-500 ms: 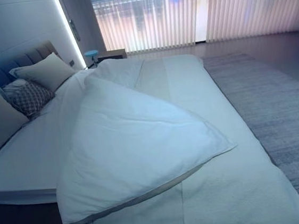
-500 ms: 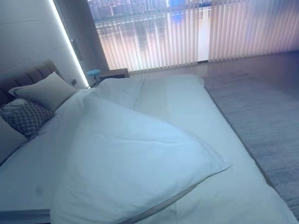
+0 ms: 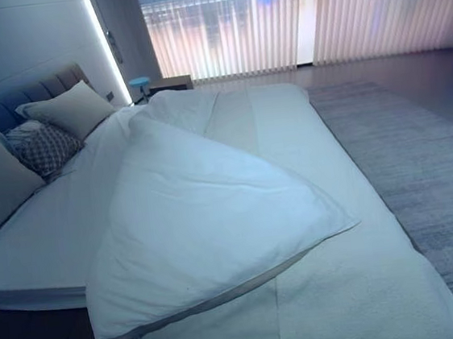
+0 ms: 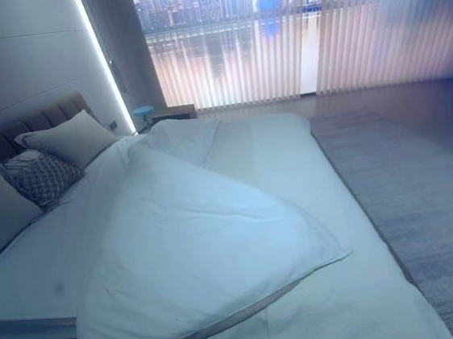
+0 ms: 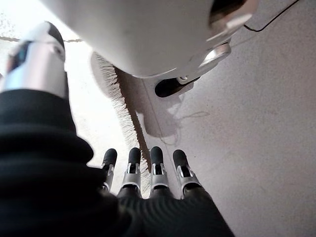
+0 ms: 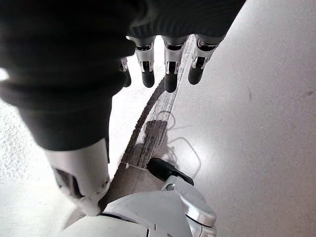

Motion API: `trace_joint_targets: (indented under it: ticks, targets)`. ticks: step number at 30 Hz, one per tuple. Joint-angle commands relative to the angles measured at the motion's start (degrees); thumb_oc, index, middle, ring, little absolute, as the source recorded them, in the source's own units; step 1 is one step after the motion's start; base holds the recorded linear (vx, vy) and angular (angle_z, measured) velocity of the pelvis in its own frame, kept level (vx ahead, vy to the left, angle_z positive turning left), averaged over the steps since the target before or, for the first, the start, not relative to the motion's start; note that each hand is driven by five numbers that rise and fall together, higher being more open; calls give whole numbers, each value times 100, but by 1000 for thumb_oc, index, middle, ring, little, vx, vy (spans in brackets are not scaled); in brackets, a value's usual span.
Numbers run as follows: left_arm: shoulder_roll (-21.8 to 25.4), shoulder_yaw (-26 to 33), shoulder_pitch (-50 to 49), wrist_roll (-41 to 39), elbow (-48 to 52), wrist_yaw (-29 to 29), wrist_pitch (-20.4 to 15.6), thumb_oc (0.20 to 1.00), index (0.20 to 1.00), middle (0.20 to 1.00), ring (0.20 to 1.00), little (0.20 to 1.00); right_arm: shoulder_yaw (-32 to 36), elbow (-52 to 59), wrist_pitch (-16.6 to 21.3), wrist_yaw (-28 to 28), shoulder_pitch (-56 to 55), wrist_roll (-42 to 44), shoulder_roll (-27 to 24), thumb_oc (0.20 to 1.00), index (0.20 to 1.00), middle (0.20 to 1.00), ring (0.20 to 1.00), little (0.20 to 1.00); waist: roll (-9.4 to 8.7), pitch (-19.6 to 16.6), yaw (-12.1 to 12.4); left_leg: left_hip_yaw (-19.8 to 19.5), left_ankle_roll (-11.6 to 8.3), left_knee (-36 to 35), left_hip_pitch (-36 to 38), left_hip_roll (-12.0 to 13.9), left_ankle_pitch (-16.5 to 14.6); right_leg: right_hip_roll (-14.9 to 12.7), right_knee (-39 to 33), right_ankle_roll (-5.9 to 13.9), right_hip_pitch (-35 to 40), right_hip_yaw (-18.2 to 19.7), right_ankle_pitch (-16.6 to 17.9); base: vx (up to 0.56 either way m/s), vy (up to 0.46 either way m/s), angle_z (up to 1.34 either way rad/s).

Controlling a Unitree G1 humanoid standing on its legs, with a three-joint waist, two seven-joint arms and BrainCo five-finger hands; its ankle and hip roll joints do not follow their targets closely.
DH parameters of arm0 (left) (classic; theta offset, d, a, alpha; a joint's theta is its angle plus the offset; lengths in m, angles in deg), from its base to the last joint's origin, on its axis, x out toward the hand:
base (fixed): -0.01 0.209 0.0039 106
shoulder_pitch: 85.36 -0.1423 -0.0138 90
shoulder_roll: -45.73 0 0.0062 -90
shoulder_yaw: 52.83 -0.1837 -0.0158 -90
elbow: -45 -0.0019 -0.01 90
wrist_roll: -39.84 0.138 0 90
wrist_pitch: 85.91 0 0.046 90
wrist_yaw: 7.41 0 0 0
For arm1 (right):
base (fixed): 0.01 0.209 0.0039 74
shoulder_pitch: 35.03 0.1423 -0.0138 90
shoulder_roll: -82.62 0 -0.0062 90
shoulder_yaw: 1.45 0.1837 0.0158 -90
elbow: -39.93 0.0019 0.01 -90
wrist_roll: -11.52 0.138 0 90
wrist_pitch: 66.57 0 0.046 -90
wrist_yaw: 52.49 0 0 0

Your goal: Make the bed

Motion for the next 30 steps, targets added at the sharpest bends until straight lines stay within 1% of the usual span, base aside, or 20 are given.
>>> trace_joint_targets:
  ticks: [1,7,11,13,14,15,22,23,26,27,30]
  targets:
    - [19,163,363,63,-176,95,-27,1000,1000,1000,1000,1000,-165,-151,31,-60,377,93,73,1000,1000,1000,1000,1000,-313,200,-31,140,142,44,-49,-560,-310,-71,33,512,-32,84,-180,41,-5,0]
    - [15,207,382,-28,-161,129,-16,1000,1000,1000,1000,1000,54,-101,45,-89,383,484,107,1000,1000,1000,1000,1000,-299,222,-61,156,140,44,-84,-561,-329,-77,33,518,-67,65,-191,43,4,0]
    - [19,248,416,-137,-143,182,-26,1000,1000,1000,1000,1000,353,117,126,-160,491,1174,140,1000,1000,1000,1000,1000,-262,269,-82,173,131,44,-152,-556,-338,-81,33,529,-139,48,-207,22,5,0]
    - [21,254,434,-204,-123,196,-42,1000,1000,1000,1000,1000,423,238,166,-175,561,1449,147,1000,1000,1000,1000,1000,-247,297,-84,178,128,44,-187,-554,-331,-82,33,533,-176,44,-204,0,0,0]
    - [21,254,435,-204,-123,196,-42,1000,1000,1000,1000,1000,423,239,165,-176,561,1450,147,1000,1000,1000,1000,1000,-247,296,-84,177,128,44,-188,-554,-330,-82,33,533,-177,44,-204,0,0,0]
    - [39,265,470,-286,-95,218,-49,1000,1000,1000,1000,1000,504,541,232,-187,661,1842,127,1000,1000,1000,1000,1000,-231,354,-88,188,119,44,-260,-550,-315,-89,33,540,-248,37,-189,0,0,0]
    - [47,101,759,-704,57,403,-115,1000,1000,1000,1000,1000,737,1601,542,-435,1380,3565,-3,1000,1000,1000,1000,1000,-160,763,-59,203,102,44,-774,-542,-149,-136,33,554,-769,50,-10,-92,15,-3]
    - [31,56,807,-785,71,438,-127,1000,1000,1000,1000,1000,785,1715,608,-506,1550,3908,4,1000,1000,1000,1000,1000,-142,823,-41,204,102,44,-862,-541,-114,-144,33,555,-867,55,24,-71,13,9]
    - [10,-18,920,-974,124,550,-141,1000,1000,1000,1000,1000,853,2070,796,-692,1916,4591,6,1000,1000,1000,1000,1000,-122,953,-6,199,100,44,-1072,-549,-41,-156,33,567,-1087,71,108,-49,8,-4]
    - [-6,-71,970,-1093,182,593,-150,1000,1000,1000,1000,1000,880,2201,910,-840,2186,4884,-19,1000,1000,1000,1000,1000,-98,1035,22,204,95,44,-1210,-555,5,-162,40,565,-1226,81,143,0,0,0]
    - [-33,-127,1018,-1197,215,647,-136,1000,1000,1000,1000,1000,907,2296,1012,-1004,2467,5130,-44,1000,1000,1000,1000,1000,-83,1107,56,184,98,44,-1335,-562,36,-174,53,560,-1349,100,163,4,-5,-5]
